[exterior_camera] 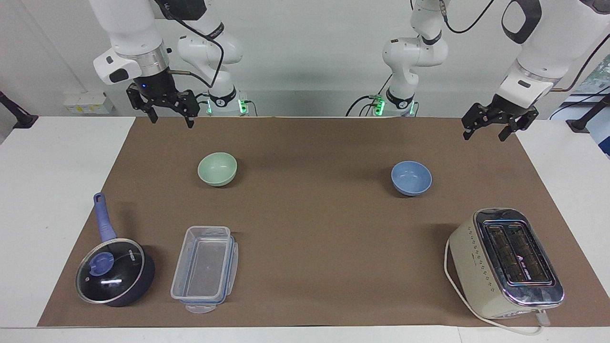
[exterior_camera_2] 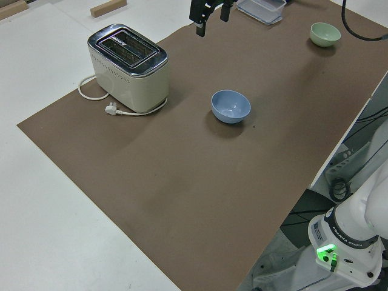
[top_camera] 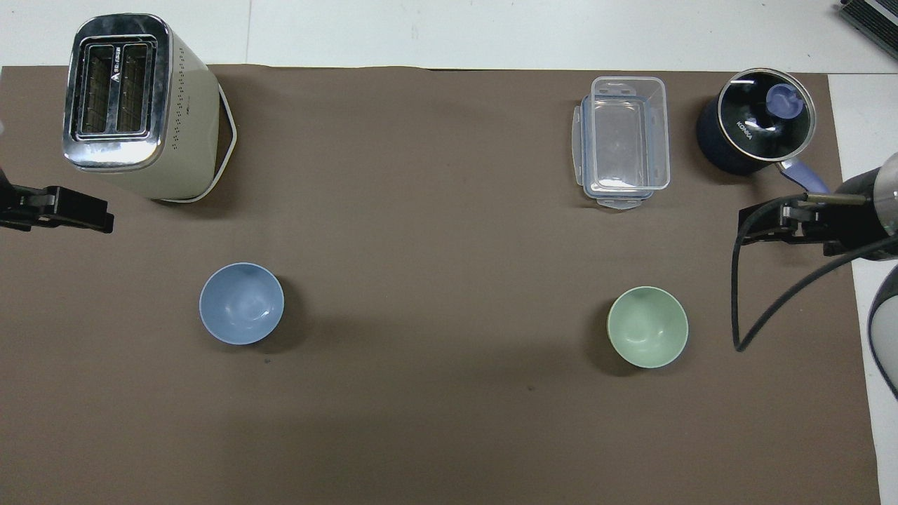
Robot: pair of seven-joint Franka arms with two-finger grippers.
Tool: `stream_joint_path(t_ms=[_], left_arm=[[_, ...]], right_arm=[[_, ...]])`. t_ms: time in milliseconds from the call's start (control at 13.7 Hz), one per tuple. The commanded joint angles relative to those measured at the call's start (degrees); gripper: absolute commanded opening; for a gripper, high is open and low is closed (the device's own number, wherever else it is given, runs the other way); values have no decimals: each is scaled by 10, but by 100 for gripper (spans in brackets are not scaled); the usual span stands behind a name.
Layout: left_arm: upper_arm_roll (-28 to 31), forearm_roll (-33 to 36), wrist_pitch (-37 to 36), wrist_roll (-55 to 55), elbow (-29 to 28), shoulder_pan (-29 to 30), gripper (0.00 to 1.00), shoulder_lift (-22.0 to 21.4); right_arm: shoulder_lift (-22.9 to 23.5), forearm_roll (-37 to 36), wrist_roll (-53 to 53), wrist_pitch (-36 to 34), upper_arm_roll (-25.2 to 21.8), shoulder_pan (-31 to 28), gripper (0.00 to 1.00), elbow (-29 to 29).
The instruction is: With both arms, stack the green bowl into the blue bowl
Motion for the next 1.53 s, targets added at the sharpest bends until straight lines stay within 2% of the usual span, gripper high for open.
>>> stream_joint_path(t_ms=[0,437,728,1456], left_arm=[[-5,10,3,-4,-31,11,100,-20],[-5,10,9,-6,-46,11,100,-24],[-5,10,64,-7,-107,11,100,-46],[-5,10,165,-8,-211,4,100,-49]], right_arm=[[7,10,-26,-19,1,-5,100,9],[2,11,-36,-23,0,-7,100,4],[3,11,-34,-21,0,-6,100,5],[2,11,-31,-21,0,-6,100,4]])
